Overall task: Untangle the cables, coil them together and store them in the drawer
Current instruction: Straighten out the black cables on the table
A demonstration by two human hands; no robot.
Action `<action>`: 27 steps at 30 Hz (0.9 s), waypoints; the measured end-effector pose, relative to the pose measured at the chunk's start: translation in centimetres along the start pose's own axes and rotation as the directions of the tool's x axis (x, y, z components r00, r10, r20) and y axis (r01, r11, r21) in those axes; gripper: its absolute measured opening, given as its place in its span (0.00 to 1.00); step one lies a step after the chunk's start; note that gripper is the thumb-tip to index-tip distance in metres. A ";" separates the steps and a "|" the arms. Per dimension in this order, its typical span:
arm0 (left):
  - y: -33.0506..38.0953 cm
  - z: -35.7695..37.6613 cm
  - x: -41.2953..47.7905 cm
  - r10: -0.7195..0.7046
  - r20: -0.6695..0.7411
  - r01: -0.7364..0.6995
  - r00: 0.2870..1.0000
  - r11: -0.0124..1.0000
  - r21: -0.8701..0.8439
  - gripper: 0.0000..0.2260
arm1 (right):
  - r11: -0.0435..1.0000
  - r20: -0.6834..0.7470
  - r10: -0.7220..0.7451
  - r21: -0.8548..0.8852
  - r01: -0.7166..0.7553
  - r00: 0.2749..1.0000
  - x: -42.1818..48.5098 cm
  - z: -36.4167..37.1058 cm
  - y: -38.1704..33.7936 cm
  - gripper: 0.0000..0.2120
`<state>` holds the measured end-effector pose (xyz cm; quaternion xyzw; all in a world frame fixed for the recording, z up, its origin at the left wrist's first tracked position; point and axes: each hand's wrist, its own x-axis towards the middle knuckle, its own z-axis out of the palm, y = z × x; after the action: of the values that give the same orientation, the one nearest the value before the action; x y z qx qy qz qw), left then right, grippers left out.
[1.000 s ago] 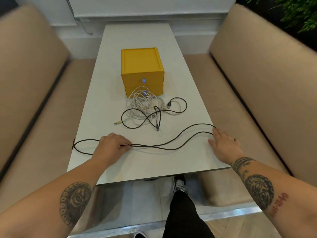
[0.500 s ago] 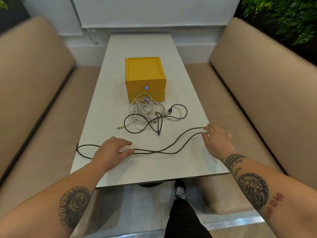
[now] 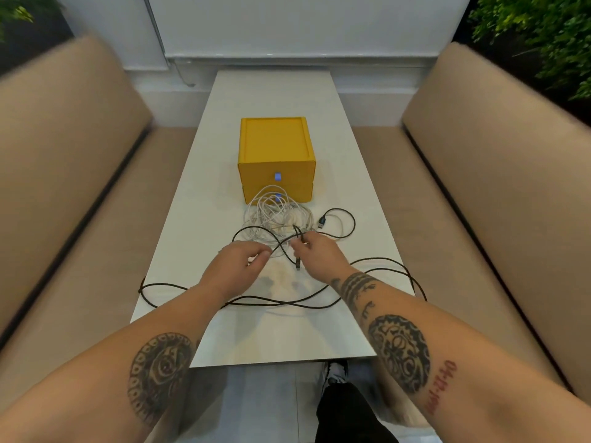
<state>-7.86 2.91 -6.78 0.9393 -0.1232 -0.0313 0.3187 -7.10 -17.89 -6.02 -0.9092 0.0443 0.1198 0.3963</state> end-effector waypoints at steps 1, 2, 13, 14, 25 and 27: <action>0.3 -0.1 0.3 -0.019 -0.006 0.019 1.000 0.999 -0.029 0.12 | 0.996 -0.015 0.016 0.086 -0.015 1.000 0.3 0.2 -0.5 0.15; 0.6 -0.3 0.6 -0.040 -0.013 0.039 0.999 0.997 -0.065 0.11 | 0.986 -0.025 0.032 0.164 -0.027 0.999 0.6 0.1 -1.1 0.13; 7.9 -7.6 5.0 -0.111 -0.279 -0.015 0.954 0.910 -0.414 0.13 | 0.907 -0.383 -0.206 0.271 0.322 0.901 -0.9 -9.8 -12.6 0.10; 9.1 -8.6 5.3 -0.098 -0.302 -0.050 0.948 0.894 -0.445 0.15 | 0.890 -0.403 -0.229 0.282 0.358 0.886 -1.4 -10.7 -13.7 0.10; 14.4 -16.9 6.1 0.163 -0.313 -0.329 0.936 0.722 -0.608 0.07 | 0.766 -0.427 -0.460 0.253 0.591 0.779 -5.8 -14.7 -18.9 0.12; 15.1 -18.5 5.9 0.153 -0.387 -0.383 0.909 0.674 -0.632 0.08 | 0.745 -0.413 -0.461 0.301 0.596 0.785 -6.1 -15.3 -19.1 0.13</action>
<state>-2.77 0.76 17.23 0.7140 -0.1904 0.1161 0.6637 -6.82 -16.19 19.15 -0.7843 -0.1320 -0.1564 0.5856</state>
